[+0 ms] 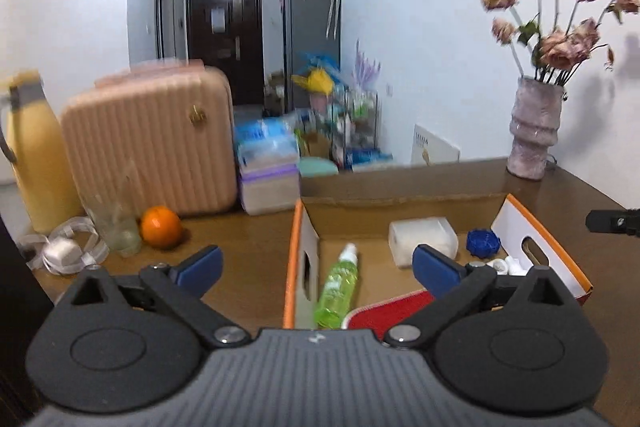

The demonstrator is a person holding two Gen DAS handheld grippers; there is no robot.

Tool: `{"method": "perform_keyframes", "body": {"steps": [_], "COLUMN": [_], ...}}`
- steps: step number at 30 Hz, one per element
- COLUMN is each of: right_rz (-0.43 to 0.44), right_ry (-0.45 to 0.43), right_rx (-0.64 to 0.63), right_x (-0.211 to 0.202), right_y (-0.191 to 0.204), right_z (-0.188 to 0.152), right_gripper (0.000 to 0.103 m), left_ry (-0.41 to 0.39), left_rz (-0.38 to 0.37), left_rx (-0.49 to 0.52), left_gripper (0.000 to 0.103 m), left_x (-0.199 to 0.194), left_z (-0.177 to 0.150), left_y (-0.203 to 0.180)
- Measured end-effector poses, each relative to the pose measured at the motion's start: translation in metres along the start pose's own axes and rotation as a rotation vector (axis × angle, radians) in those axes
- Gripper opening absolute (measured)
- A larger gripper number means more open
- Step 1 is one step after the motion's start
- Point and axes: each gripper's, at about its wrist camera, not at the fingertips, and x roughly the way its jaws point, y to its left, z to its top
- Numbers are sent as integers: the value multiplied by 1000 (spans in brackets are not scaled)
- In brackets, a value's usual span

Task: Organize rigid objects
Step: 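Lower the lint brush into the box, open the left gripper, withdraw, then grasp the round white cap with the left gripper while the right grasps the white tape roll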

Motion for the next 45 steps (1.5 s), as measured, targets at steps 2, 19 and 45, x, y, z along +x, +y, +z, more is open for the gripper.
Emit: {"method": "perform_keyframes", "body": {"steps": [2, 19, 45], "right_rz": [1, -71, 0], "right_ry": [-29, -375, -310], "right_rx": [-30, -161, -183], "right_x": [-14, -91, -222], "right_y": [7, 15, 60], "right_z": [-3, -96, -233], "right_gripper": [74, 83, 89], "left_ry": [-66, -351, -256], "left_rz": [5, -139, -116], "left_rx": [11, 15, 12], "left_gripper": [103, 103, 103], "left_x": [-19, -92, -232], "left_z": [-3, -72, -184], "left_y": [0, -15, 10]}}
